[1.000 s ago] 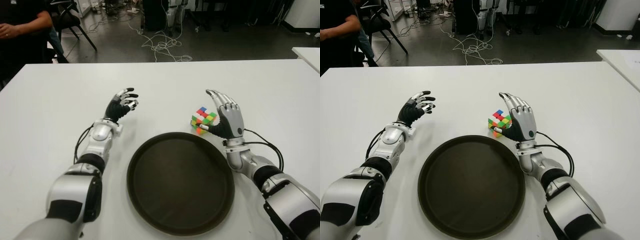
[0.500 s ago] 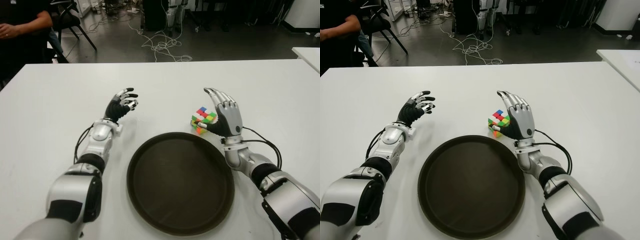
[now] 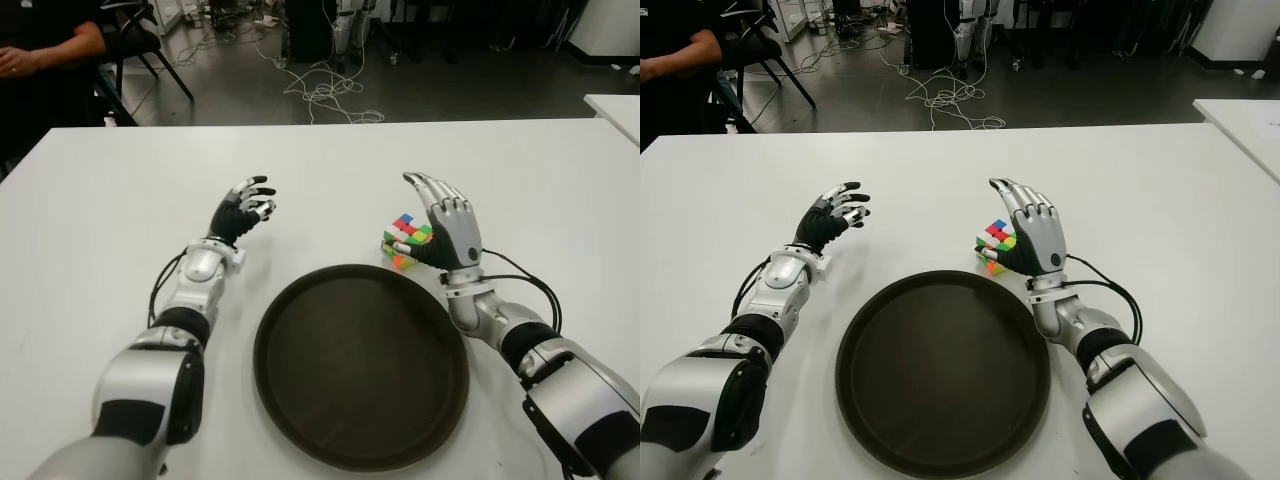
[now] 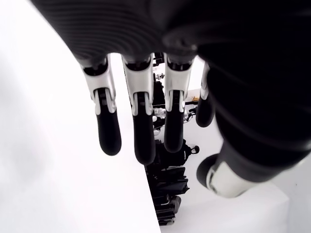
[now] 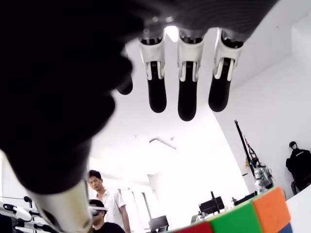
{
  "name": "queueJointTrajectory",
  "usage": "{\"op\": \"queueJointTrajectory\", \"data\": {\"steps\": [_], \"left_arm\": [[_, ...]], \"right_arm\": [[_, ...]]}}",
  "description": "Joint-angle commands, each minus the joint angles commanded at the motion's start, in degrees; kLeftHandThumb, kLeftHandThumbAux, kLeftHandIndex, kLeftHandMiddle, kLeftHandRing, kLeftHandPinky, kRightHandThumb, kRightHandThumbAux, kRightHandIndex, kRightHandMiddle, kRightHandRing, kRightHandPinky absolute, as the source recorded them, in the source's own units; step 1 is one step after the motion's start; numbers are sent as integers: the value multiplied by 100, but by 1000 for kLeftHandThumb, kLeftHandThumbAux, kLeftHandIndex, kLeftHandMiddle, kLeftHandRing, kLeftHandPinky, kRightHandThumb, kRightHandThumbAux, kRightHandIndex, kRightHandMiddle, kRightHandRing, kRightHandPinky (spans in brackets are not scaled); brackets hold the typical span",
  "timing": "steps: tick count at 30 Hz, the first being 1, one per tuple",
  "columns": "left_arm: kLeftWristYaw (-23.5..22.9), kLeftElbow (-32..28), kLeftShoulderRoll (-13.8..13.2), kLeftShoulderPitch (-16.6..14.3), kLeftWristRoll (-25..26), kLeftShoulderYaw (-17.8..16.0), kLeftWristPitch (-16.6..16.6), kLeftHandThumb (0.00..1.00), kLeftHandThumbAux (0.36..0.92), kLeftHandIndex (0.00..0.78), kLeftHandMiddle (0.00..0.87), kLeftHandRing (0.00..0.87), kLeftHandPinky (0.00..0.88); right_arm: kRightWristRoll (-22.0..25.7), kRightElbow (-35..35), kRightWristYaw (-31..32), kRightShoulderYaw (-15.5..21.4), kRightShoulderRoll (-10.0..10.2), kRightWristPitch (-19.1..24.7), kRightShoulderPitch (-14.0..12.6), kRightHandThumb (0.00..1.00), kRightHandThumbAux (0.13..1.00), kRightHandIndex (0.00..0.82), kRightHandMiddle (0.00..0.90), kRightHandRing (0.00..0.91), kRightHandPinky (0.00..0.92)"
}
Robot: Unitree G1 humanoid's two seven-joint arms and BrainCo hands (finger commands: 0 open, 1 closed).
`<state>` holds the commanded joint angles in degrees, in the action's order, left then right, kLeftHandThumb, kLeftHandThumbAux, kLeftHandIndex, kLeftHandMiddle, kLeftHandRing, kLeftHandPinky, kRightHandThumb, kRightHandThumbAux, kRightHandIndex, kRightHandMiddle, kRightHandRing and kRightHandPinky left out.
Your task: Pick up the Rubik's Cube and put it in the plate
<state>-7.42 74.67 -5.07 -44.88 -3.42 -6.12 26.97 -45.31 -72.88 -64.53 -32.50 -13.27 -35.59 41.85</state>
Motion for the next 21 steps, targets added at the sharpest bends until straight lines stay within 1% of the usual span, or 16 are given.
{"op": "queueJointTrajectory", "data": {"steps": [11, 14, 21], "left_arm": [[45, 3, -13, -11, -36, 17, -39, 319, 762, 180, 276, 312, 351], [37, 2, -12, -13, -32, 15, -46, 325, 754, 183, 277, 312, 351], [65, 2, -15, -18, -50, 29, -66, 316, 756, 185, 277, 308, 342]], "right_arm": [[9, -24, 171, 2, -19, 6, 100, 0, 824, 165, 233, 235, 272], [25, -33, 243, 15, -19, 19, 138, 0, 825, 170, 235, 237, 272], [63, -53, 420, 47, -16, 45, 175, 0, 812, 177, 240, 242, 271]]}}
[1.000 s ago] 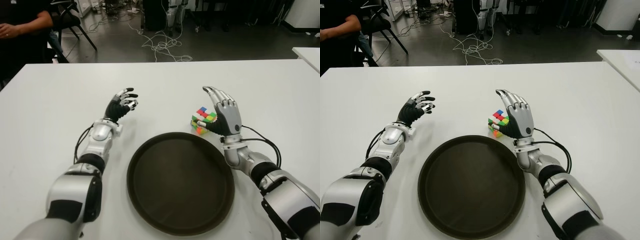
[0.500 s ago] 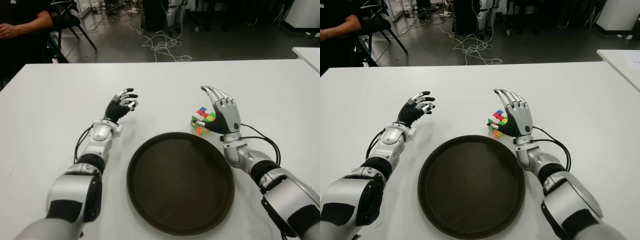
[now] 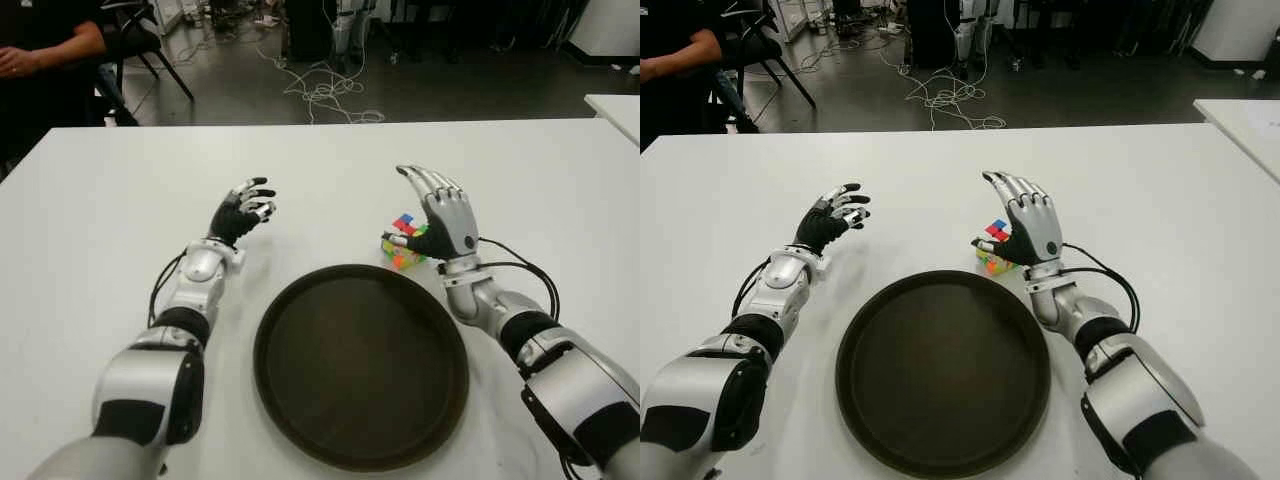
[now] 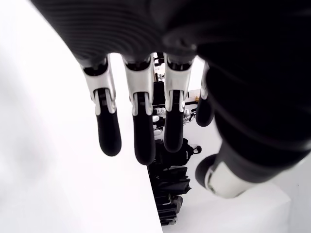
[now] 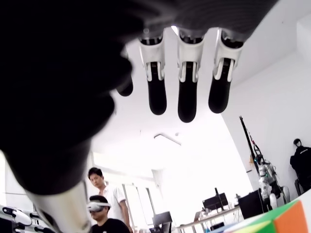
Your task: Pick up the Rubik's Cube and put it in the plate
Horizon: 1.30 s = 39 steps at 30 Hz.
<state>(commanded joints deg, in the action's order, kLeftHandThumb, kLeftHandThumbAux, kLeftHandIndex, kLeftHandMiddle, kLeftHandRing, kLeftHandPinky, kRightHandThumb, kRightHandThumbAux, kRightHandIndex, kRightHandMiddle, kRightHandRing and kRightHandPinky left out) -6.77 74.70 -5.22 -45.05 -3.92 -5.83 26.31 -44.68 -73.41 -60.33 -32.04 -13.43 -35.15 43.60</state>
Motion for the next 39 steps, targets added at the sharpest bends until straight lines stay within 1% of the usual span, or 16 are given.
{"op": "queueJointTrajectory", "data": {"steps": [9, 16, 23, 30, 39], "left_arm": [[85, 6, 8, 3, -31, 32, 8, 301, 745, 184, 275, 312, 354], [22, 9, 21, 6, 7, 6, 28, 323, 732, 179, 276, 314, 360], [-15, 4, 36, 6, 29, -13, 53, 327, 745, 183, 270, 313, 360], [-18, -4, 43, 5, 25, -11, 70, 328, 763, 184, 271, 313, 363], [9, -5, 51, -3, 21, -10, 53, 312, 750, 186, 286, 323, 363]], "right_arm": [[45, -15, 100, 58, -10, 13, 35, 0, 819, 179, 242, 247, 283], [71, -48, 225, 105, -12, 47, 47, 0, 818, 172, 239, 246, 286], [93, -81, 353, 153, -8, 122, 62, 0, 823, 177, 242, 251, 292], [138, -109, 661, 187, -22, 172, 83, 0, 810, 185, 240, 248, 284], [192, -101, 1043, 206, -59, 186, 108, 0, 806, 193, 246, 252, 292]]}}
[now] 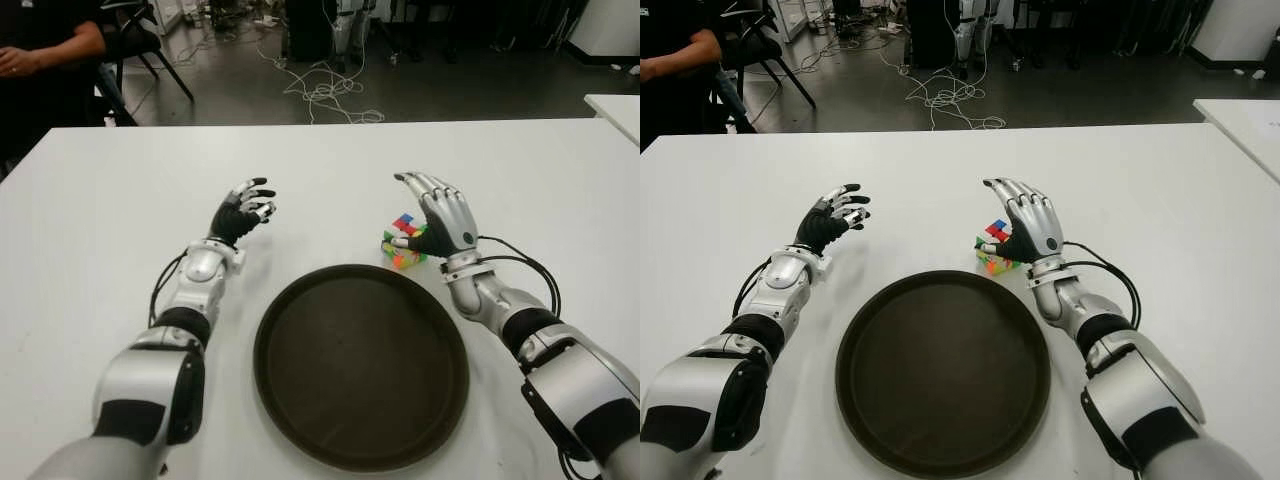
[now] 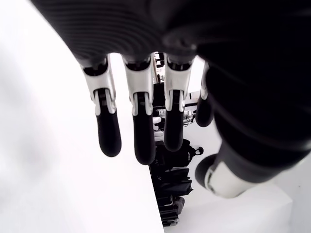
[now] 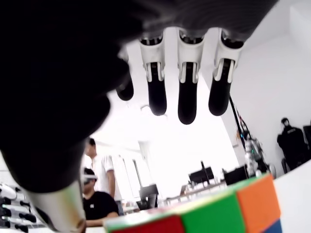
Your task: Pick up the Rubik's Cube and put it in the plate
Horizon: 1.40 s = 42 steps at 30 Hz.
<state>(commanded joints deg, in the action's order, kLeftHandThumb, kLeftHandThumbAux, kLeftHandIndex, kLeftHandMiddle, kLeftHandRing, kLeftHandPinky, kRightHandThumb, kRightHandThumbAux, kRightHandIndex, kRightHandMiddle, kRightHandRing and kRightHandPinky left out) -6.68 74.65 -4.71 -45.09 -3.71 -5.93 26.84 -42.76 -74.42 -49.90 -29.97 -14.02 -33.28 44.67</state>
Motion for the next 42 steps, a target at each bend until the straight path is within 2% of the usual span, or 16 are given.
{"op": "queueJointTrajectory", "data": {"steps": [6, 30, 42], "left_arm": [[7, -1, -2, 4, -21, 18, 36, 307, 740, 189, 288, 327, 366], [137, -15, 19, 11, -66, 73, 88, 313, 767, 199, 286, 327, 371], [171, -4, 24, 12, -62, 74, 66, 308, 748, 188, 271, 317, 369]], "right_arm": [[57, 1, 192, 41, -1, 24, 0, 0, 812, 194, 247, 255, 295], [68, -1, 312, 70, -27, 19, -12, 0, 823, 215, 251, 258, 291], [85, -22, 388, 93, -11, 23, -31, 0, 822, 215, 254, 261, 297]]}}
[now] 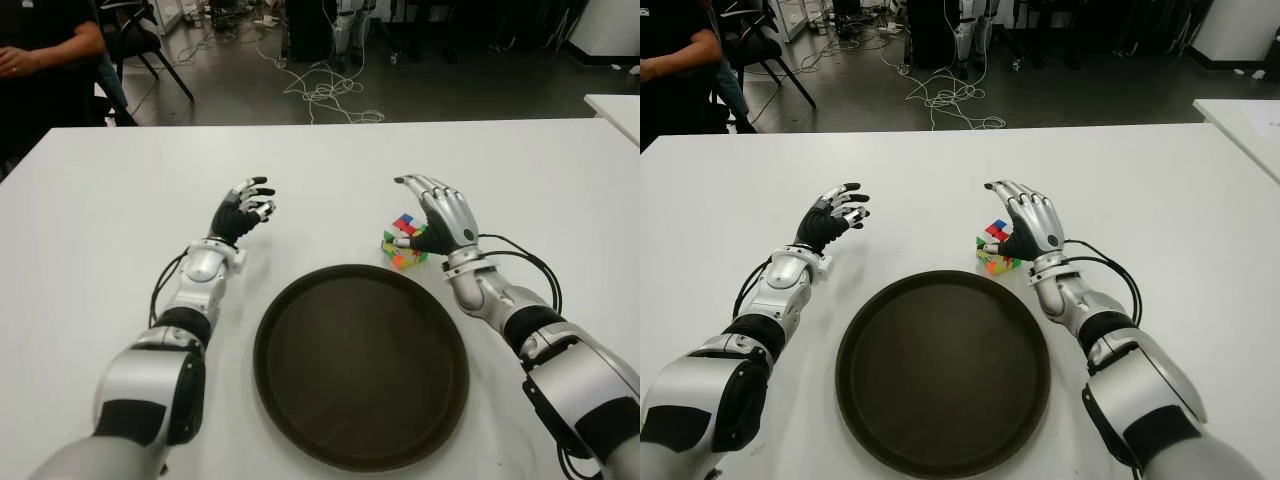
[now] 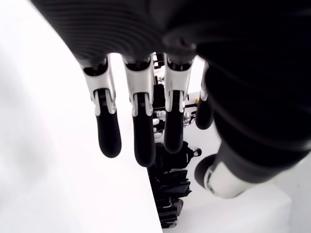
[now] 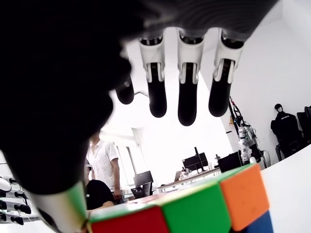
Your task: Pick up the Rubik's Cube and put it in the plate
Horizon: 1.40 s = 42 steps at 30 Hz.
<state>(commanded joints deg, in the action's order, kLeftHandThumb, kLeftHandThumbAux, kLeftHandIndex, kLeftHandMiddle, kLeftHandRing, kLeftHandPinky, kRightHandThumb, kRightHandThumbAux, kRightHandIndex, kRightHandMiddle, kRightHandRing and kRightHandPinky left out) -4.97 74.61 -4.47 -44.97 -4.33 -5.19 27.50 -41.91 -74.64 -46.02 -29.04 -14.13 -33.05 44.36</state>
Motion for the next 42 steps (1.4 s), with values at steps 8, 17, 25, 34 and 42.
{"op": "queueJointTrajectory", "data": {"steps": [8, 17, 25, 34, 42], "left_arm": [[9, 2, 11, -1, -1, 5, -11, 299, 746, 186, 274, 320, 368], [4, -3, 22, 6, -14, 23, 28, 296, 748, 189, 278, 319, 363], [58, -6, 29, 1, -44, 52, 16, 293, 749, 185, 275, 319, 363], [124, -3, 40, 4, -89, 70, 10, 306, 745, 188, 280, 317, 352], [109, 0, 61, 4, -65, 37, -16, 307, 744, 187, 284, 325, 356]], "right_arm": [[20, -45, 138, 17, 25, 43, -16, 0, 818, 222, 256, 258, 288], [116, -90, 445, 110, 64, 193, -46, 0, 811, 214, 248, 252, 276], [146, -110, 425, 132, 98, 289, -77, 0, 807, 215, 256, 268, 304], [195, -118, 336, 196, 120, 192, -115, 0, 824, 215, 261, 275, 312], [250, -135, 598, 251, 113, 58, -123, 0, 808, 209, 259, 280, 321]]}}
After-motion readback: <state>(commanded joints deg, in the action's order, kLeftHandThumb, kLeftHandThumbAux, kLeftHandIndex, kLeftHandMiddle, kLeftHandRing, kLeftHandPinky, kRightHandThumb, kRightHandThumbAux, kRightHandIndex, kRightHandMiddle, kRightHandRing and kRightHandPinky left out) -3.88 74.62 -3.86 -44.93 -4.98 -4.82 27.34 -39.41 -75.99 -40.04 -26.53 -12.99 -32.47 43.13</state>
